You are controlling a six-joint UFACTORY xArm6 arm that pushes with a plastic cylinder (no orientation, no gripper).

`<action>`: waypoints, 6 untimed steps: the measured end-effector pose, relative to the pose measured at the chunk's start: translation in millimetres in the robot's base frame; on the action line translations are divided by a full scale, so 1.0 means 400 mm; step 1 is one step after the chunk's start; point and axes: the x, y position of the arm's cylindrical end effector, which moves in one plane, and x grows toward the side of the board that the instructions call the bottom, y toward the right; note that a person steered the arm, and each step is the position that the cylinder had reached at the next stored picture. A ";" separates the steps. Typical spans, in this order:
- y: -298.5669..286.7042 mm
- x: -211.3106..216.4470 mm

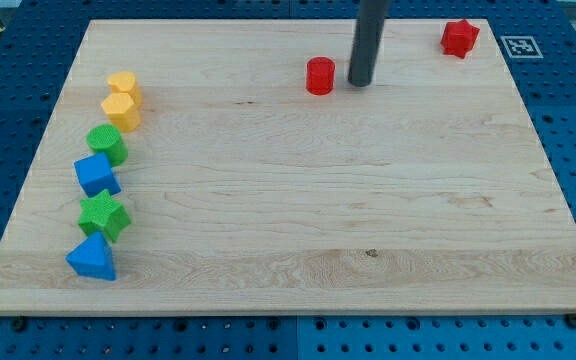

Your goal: Push the red circle to the top of the yellow heart

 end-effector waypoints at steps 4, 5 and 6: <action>-0.350 -0.056; -0.411 -0.064; -0.425 -0.065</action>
